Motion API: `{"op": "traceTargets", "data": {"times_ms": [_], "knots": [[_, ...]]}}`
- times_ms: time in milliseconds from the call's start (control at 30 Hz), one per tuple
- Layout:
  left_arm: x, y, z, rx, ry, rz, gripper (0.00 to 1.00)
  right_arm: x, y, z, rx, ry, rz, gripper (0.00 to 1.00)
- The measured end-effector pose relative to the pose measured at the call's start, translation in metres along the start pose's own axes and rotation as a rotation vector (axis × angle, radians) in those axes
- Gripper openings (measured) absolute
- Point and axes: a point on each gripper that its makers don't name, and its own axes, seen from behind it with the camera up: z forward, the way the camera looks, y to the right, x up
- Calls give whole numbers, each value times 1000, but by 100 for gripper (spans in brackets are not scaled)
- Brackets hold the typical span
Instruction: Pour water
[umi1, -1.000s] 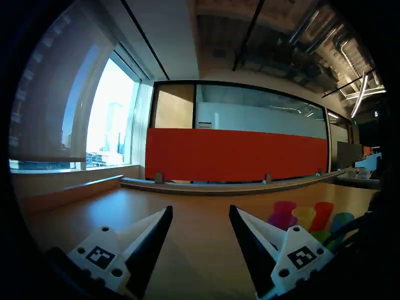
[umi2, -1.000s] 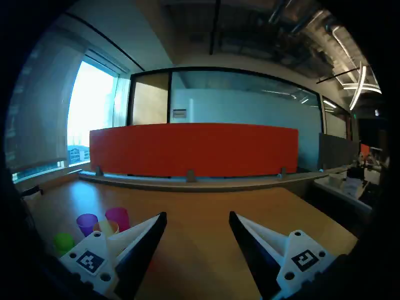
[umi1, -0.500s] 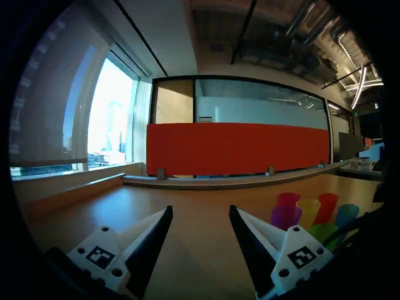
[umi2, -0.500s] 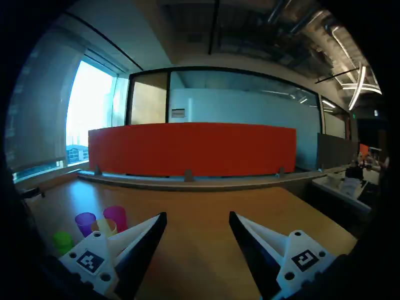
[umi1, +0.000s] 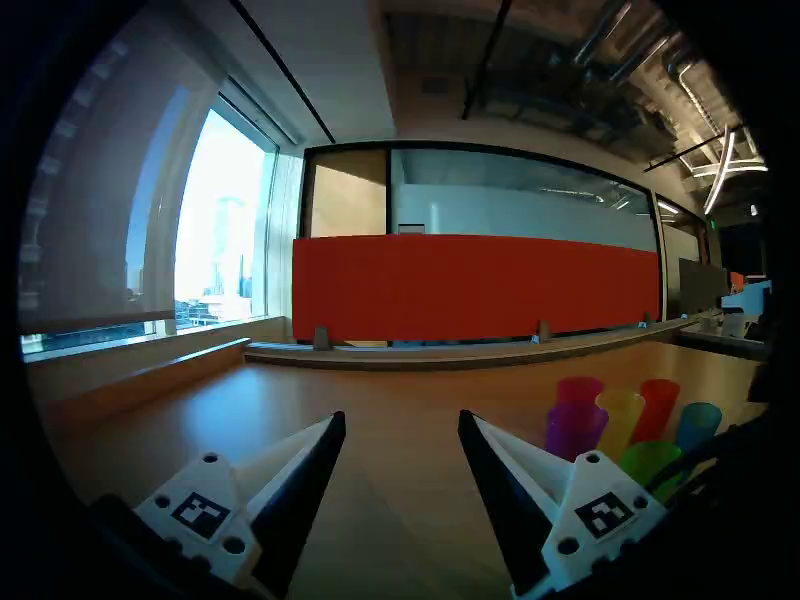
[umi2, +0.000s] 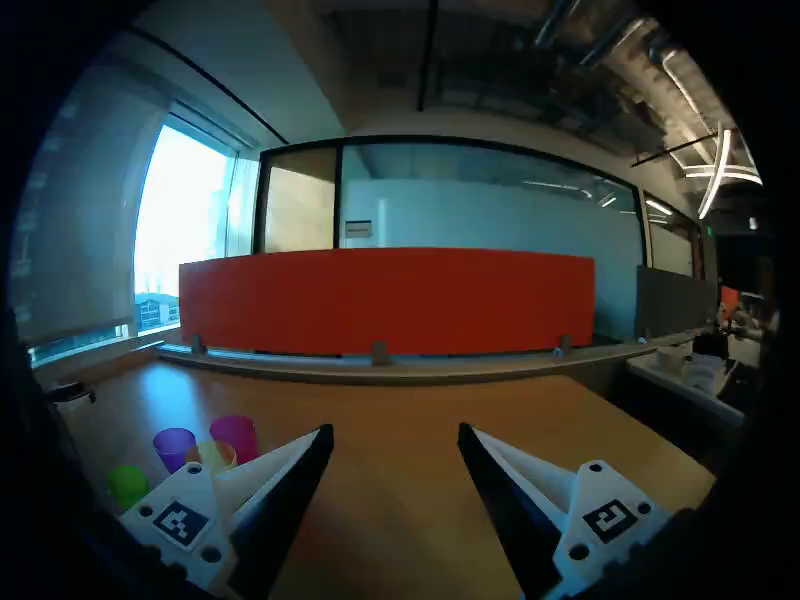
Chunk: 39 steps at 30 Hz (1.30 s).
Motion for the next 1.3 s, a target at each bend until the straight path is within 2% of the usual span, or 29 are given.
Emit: {"op": "traceTargets", "data": {"times_ms": [400,600,800,1000,1300], "knots": [[-1,0,1,1,-4,1,85,2,4,-4,3,21,2,96],[-1,0,1,1,-4,3,86,9,6,-6,1,62,6,96],[-1,0,1,1,-4,2,86,2,4,-3,6,75,5,96],[-1,0,1,1,-4,2,86,-4,8,0,-12,100,-21,96],[-1,0,1,1,-4,2,86,-15,8,7,-9,123,-11,97]]}}
